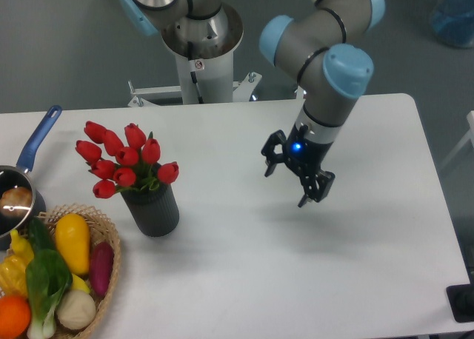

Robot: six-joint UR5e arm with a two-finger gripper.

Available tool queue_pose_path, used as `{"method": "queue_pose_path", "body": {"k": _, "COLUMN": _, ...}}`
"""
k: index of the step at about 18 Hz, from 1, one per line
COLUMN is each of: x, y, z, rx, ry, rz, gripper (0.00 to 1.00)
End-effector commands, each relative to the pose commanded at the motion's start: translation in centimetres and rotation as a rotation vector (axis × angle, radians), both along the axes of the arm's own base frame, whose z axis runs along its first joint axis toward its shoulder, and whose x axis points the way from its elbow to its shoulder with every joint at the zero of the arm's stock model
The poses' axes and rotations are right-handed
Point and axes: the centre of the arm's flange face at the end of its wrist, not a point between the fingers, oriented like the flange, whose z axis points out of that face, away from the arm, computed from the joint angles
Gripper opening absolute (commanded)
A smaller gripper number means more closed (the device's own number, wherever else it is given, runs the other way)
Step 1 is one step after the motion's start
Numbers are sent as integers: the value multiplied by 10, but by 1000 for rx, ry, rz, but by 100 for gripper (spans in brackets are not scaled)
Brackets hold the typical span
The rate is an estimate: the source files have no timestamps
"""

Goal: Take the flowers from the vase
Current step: 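Move the open gripper toward the red tulip stems above the black vase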

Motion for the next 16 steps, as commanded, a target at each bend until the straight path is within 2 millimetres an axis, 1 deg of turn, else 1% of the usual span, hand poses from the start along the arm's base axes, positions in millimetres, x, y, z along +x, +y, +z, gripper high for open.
{"method": "queue_pose_path", "body": {"k": 1, "x": 10, "y": 4, "z": -1, "rx": 48, "ry": -55, "rz": 20, "gripper": 100}}
{"method": "queue_pose_path", "body": {"k": 2, "x": 18, "y": 7, "z": 3, "rx": 91, "ry": -104, "rz": 54, "gripper": 100}}
{"method": "queue_pose_path", "body": {"k": 3, "x": 21, "y": 8, "z": 8, "rx": 122, "ry": -130, "rz": 71, "gripper": 100}}
{"method": "queue_pose_path", "body": {"k": 6, "x": 32, "y": 3, "z": 21, "rx": 146, "ry": -126, "rz": 73, "gripper": 100}}
{"method": "queue_pose_path", "body": {"k": 7, "x": 39, "y": 5, "z": 23, "rx": 156, "ry": -112, "rz": 57, "gripper": 100}}
{"method": "queue_pose_path", "body": {"k": 8, "x": 38, "y": 7, "z": 25, "rx": 172, "ry": -116, "rz": 53, "gripper": 100}}
{"method": "queue_pose_path", "body": {"k": 10, "x": 50, "y": 17, "z": 28, "rx": 248, "ry": -179, "rz": 36, "gripper": 100}}
{"method": "queue_pose_path", "body": {"k": 11, "x": 56, "y": 20, "z": 26, "rx": 282, "ry": -219, "rz": 32, "gripper": 100}}
{"method": "queue_pose_path", "body": {"k": 12, "x": 65, "y": 21, "z": 20, "rx": 296, "ry": -250, "rz": 25, "gripper": 100}}
{"method": "queue_pose_path", "body": {"k": 14, "x": 80, "y": 26, "z": 15, "rx": 292, "ry": -261, "rz": -2, "gripper": 100}}
{"method": "queue_pose_path", "body": {"k": 16, "x": 98, "y": 39, "z": 10, "rx": 285, "ry": -276, "rz": -41, "gripper": 100}}
